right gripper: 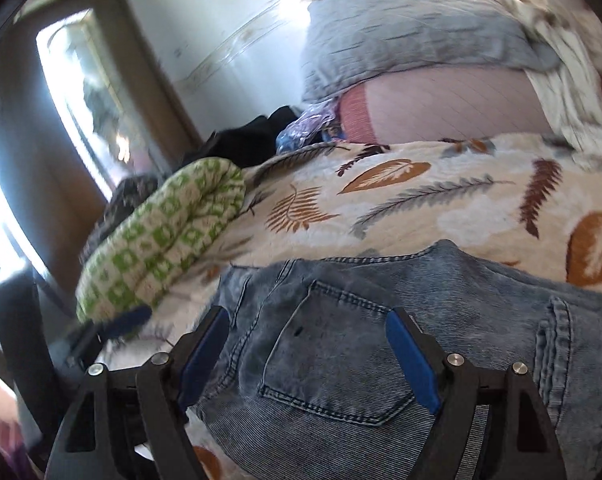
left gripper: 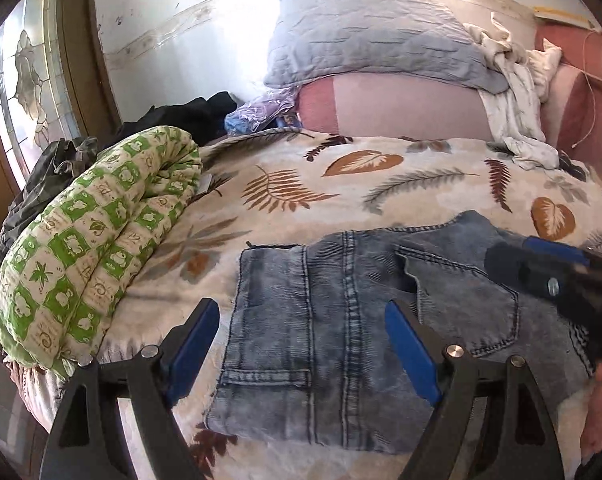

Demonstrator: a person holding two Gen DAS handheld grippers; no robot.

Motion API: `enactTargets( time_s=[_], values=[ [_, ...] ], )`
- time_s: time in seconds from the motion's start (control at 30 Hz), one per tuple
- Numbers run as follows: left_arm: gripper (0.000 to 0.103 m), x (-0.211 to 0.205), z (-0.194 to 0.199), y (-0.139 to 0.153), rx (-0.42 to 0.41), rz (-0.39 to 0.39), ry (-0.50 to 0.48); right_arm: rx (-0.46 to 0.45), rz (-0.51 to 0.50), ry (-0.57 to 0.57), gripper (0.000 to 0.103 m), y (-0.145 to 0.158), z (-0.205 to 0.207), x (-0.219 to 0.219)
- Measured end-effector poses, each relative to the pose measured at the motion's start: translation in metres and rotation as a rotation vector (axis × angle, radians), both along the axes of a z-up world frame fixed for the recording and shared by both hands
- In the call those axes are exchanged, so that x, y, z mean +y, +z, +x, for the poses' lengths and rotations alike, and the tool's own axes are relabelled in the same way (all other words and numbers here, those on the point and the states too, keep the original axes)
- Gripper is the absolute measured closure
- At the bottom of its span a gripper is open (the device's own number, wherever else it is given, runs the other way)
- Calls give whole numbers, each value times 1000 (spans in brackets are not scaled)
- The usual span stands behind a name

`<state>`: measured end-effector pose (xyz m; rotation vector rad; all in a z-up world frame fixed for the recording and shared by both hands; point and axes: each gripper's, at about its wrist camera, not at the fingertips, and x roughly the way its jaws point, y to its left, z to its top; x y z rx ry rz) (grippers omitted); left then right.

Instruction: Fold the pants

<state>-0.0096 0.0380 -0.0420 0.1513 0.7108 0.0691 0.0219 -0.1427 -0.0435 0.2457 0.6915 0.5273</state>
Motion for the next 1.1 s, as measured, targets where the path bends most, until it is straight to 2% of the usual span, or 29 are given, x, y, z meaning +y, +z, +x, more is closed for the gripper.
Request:
enactTargets(
  time_s=[0.2, 0.67, 0.93, 1.1],
  values=[
    [18, 12, 9, -6, 17, 10, 19, -2, -27, 3, 20, -4, 5, 6],
    [18, 42, 19, -6, 20, 7, 89, 38, 6, -41, 20, -11, 23, -2],
    [18, 89, 14, -4, 50, -56, 210, 38, -7, -40, 20, -12, 22, 0],
    [18, 105, 7, -8, 72, -99, 241, 38, -46, -35, 20, -15, 22, 6]
  ],
)
